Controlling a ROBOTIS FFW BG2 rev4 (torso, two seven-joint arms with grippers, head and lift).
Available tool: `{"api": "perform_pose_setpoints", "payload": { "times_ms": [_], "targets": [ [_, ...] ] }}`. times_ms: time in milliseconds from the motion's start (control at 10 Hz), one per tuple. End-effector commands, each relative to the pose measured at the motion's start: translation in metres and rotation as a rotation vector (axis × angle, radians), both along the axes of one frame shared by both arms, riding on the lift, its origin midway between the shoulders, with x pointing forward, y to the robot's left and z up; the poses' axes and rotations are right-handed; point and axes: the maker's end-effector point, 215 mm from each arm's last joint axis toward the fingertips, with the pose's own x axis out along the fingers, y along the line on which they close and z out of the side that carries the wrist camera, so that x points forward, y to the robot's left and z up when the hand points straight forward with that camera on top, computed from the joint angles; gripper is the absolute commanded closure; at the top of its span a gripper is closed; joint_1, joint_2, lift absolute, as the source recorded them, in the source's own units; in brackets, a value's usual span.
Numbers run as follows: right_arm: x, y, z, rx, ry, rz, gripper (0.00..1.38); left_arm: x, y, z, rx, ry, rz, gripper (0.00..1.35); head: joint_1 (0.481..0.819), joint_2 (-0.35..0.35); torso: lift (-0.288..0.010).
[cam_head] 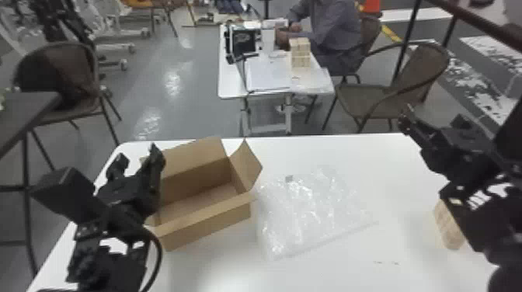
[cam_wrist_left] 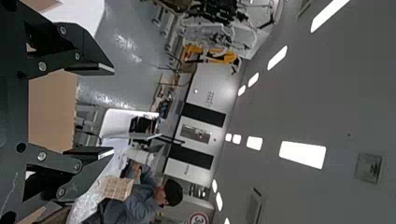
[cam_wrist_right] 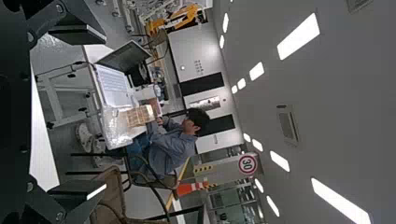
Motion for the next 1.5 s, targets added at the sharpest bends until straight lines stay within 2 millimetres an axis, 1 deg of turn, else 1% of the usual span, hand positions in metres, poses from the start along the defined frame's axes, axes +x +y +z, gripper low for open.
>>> {"api": "perform_pose_setpoints", "payload": {
  "times_ms": [0,100,200,300,400,500,600,700,800,900,1000,1100,1200,1300,1400],
  "targets": [
    [-0.016,-0.004,0.035,-0.076,-0.136,-0.026,0.20,0.003,0.019,0.053,0.138,-0.136,0.006,0.00,0.574,0.070,-0.100],
    [-0.031,-0.004,0.046,-0.095,-0.205,-0.046,0.20,-0.004,0.020,0.086,0.233,-0.229,0.013,0.01,0.553,0.070,-0.100],
    [-0.045,-0.004,0.044,-0.114,-0.229,-0.053,0.20,-0.019,0.017,0.110,0.308,-0.316,0.051,0.01,0.509,0.078,-0.100],
    [-0.063,0.004,0.049,-0.128,-0.299,-0.028,0.20,-0.032,0.010,0.112,0.321,-0.348,0.065,0.01,0.485,0.087,-0.100],
    [-0.087,0.011,0.075,-0.108,-0.489,-0.020,0.16,-0.044,0.004,0.101,0.318,-0.346,0.071,0.08,0.481,0.093,-0.100],
    [-0.086,0.026,0.065,0.031,-0.501,0.090,0.00,-0.052,-0.004,0.084,0.315,-0.317,0.052,0.14,0.486,0.101,-0.100],
    [-0.085,0.034,0.051,-0.053,-0.444,0.101,0.00,-0.060,-0.003,0.072,0.299,-0.296,0.052,0.15,0.494,0.110,-0.100],
    [-0.083,0.027,0.028,-0.138,-0.331,0.079,0.07,-0.063,0.001,0.061,0.288,-0.261,0.053,0.16,0.518,0.116,-0.100],
    [-0.087,0.012,0.015,-0.228,-0.272,0.040,0.17,-0.061,-0.001,0.051,0.273,-0.224,0.034,0.17,0.546,0.120,-0.100],
    [-0.090,0.006,0.003,-0.236,-0.248,0.033,0.23,-0.059,-0.003,0.047,0.229,-0.217,0.016,0.24,0.574,0.110,-0.100],
    [-0.094,0.006,0.002,-0.259,-0.248,0.029,0.25,-0.058,-0.002,0.051,0.264,-0.221,0.019,0.26,0.598,0.093,-0.100],
    [-0.095,0.008,0.005,-0.274,-0.251,0.025,0.25,-0.059,0.000,0.056,0.247,-0.243,0.019,0.22,0.607,0.088,-0.100],
    [-0.097,0.009,0.013,-0.305,-0.253,0.009,0.24,-0.063,0.004,0.057,0.215,-0.271,0.025,0.12,0.606,0.088,-0.100],
    [-0.100,0.004,0.016,-0.319,-0.241,0.000,0.08,-0.064,0.004,0.051,0.213,-0.261,0.021,0.01,0.601,0.093,-0.100],
    [-0.105,-0.004,0.013,-0.338,-0.211,-0.009,0.00,-0.062,-0.002,0.039,0.201,-0.228,-0.002,0.00,0.600,0.096,-0.100]
  ]
}}
